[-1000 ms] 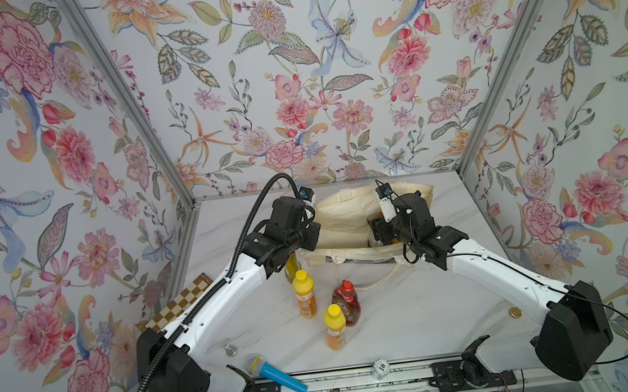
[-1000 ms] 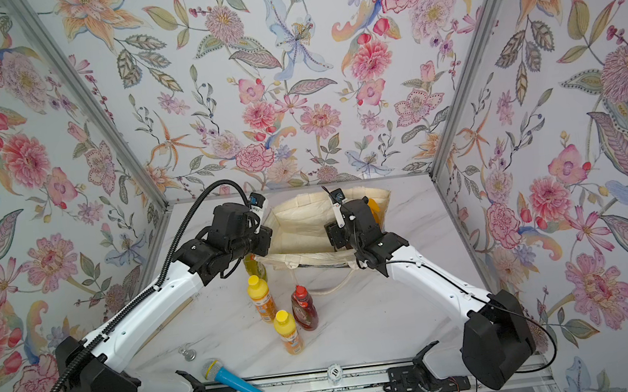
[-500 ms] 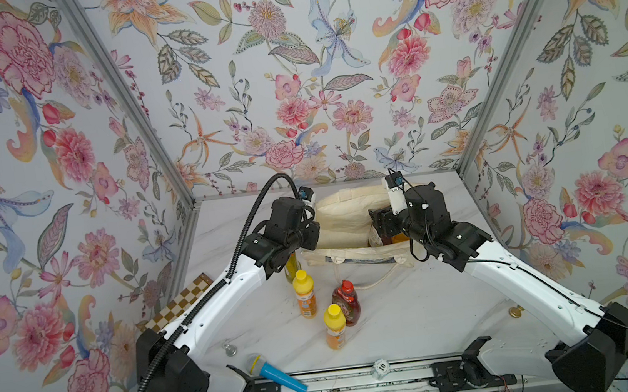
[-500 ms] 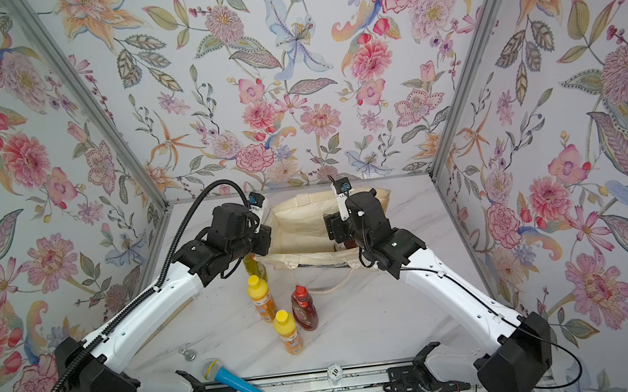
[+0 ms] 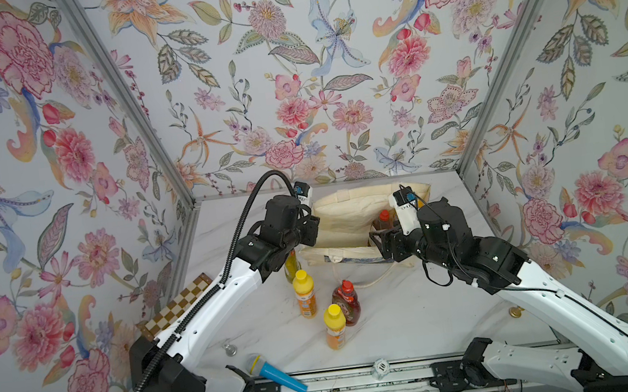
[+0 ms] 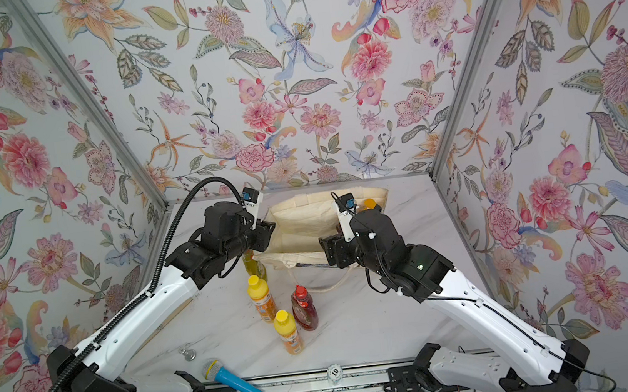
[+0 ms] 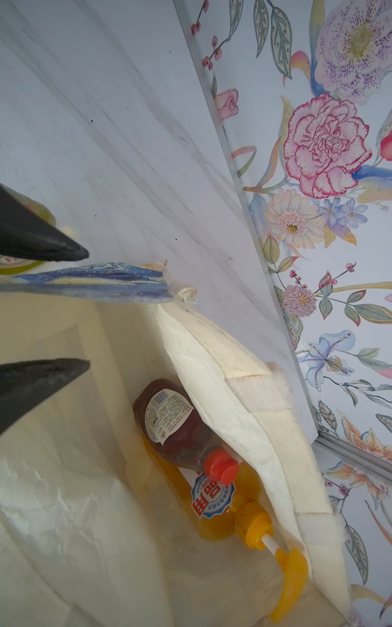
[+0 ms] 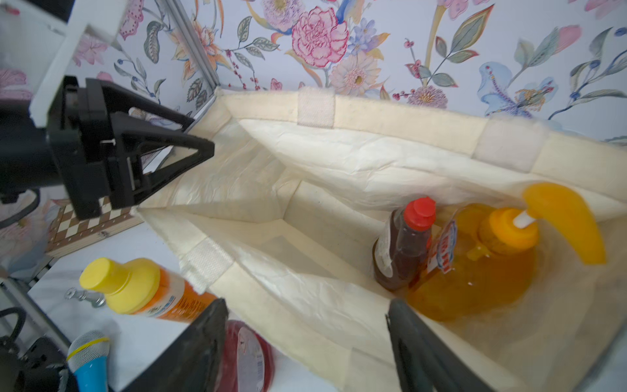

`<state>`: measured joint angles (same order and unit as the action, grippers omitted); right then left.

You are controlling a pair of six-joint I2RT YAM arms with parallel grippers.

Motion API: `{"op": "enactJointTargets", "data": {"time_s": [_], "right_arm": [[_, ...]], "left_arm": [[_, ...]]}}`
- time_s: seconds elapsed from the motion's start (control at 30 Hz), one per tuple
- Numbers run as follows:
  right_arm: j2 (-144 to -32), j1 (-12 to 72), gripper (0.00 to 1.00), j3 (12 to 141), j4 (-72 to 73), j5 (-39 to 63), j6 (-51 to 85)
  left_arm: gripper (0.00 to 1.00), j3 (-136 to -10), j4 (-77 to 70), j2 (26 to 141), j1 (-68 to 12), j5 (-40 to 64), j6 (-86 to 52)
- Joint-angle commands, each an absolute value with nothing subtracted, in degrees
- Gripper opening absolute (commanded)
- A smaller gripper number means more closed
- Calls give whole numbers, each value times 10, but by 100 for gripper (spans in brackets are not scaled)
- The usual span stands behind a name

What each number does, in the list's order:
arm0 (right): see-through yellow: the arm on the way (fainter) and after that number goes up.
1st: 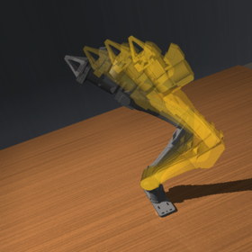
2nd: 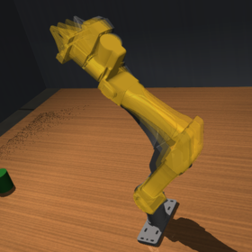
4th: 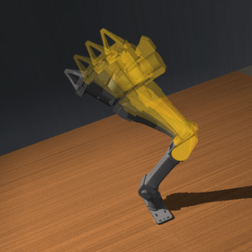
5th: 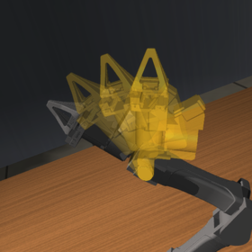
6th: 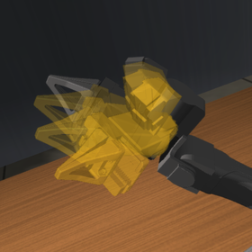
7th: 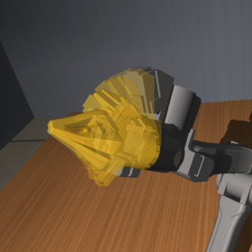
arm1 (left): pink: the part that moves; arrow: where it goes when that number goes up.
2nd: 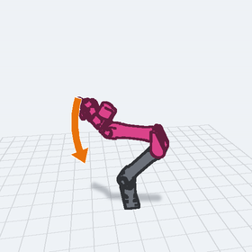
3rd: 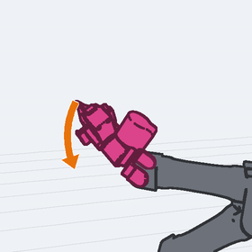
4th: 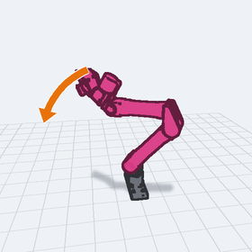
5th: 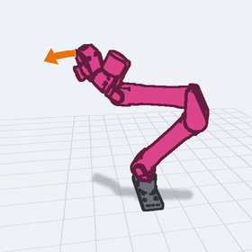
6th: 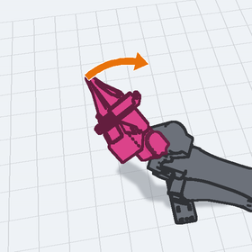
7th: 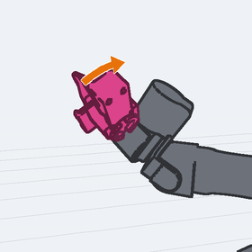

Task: Pack dish soap into the shopping bag
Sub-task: Place the bottle of dish soap in the shopping bag, then pick up the bottle of dish soap at the center of the board.

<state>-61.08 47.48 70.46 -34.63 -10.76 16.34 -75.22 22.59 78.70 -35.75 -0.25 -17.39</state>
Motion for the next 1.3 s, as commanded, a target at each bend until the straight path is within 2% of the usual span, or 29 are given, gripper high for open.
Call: {"op": "enactJointTargets", "data": {"time_s": [0.0,0.27,0.67,1.27], "right_arm": [[-608,525,75,716,-407,-135,200],[-627,644,71,697,-432,-137,262],[-684,655,68,675,-432,-87,307],[-753,615,71,670,-408,-24,289]], "left_arm": [[56,-744,211,763,-357,-8,-181],[73,-716,185,726,-357,-21,-197],[98,-666,144,664,-357,-50,-219],[99,-637,120,637,-357,-84,-222]]}}
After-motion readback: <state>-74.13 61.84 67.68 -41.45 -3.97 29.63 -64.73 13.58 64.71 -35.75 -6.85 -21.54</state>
